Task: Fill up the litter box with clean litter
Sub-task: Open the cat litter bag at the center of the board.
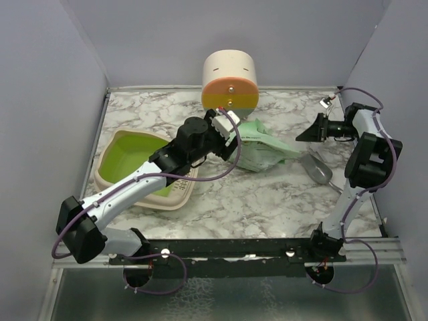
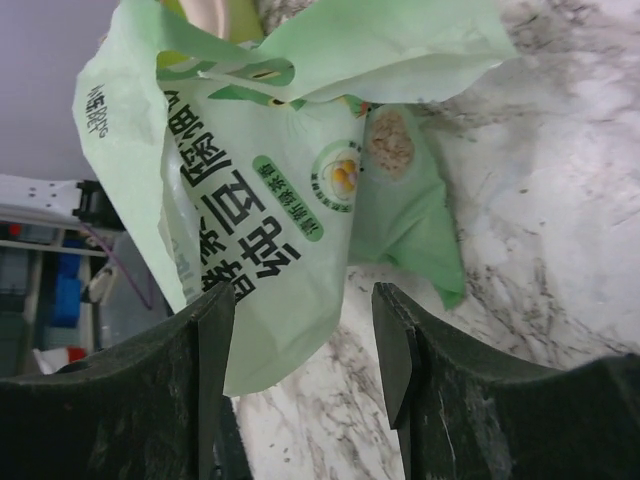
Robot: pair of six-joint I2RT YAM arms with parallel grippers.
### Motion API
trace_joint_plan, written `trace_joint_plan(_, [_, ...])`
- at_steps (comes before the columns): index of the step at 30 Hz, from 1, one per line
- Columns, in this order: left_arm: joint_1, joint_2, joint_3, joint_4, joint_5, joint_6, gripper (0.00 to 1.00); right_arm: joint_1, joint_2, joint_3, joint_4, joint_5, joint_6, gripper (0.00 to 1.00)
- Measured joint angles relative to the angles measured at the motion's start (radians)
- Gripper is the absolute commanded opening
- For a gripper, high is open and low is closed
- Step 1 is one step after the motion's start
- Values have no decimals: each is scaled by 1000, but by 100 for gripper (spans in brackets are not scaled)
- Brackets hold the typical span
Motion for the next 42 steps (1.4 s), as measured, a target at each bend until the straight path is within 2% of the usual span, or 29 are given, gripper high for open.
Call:
trace_joint_plan(6, [0, -14, -33, 2, 0, -22, 78, 6, 14, -48, -99, -72, -90, 60])
trace_joint_plan(11, [0, -3, -25, -3, 0, -22, 76, 32, -68, -161, -125, -75, -145, 60])
trace_joint_plan(15, [0, 29, 7, -5, 0, -19, 76, 103, -152, -247, -140, -74, -179, 57])
trace_joint_plan(16, [0, 32, 11, -5, 0, -18, 76, 116, -164, -254, -142, -74, -183, 54])
trace_joint_plan(17, [0, 35, 14, -5, 0, -15, 76, 133, -175, -256, -143, -75, -188, 47])
trace_joint_plan(20, [0, 37, 18, -5, 0, -12, 76, 150, -205, -251, -145, -74, -198, 17])
trace_joint_plan(22, [0, 38, 22, -6, 0, -11, 76, 149, -222, -232, -146, -70, -200, 2])
trace_joint_plan(23, [0, 40, 26, -8, 0, -10, 76, 149, -226, -217, -145, -67, -199, 1])
trace_joint_plan(32, [0, 95, 106, -33, 1, 3, 77, 156, -297, -48, -143, 17, -187, 1])
trace_joint_plan(35, [0, 137, 154, -69, 0, 22, 82, 167, -337, -30, -143, 71, -199, 1])
trace_joint_plan(39, [21, 201, 223, -121, 10, 57, 83, 181, -380, -37, -145, 143, -228, 18])
trace_joint_plan(41, [68, 210, 226, -131, 68, 44, 83, 184, -388, -52, -146, 170, -236, 31])
trace_joint_plan(42, [126, 211, 221, -127, 134, 14, 83, 184, -391, -70, -145, 183, -241, 34])
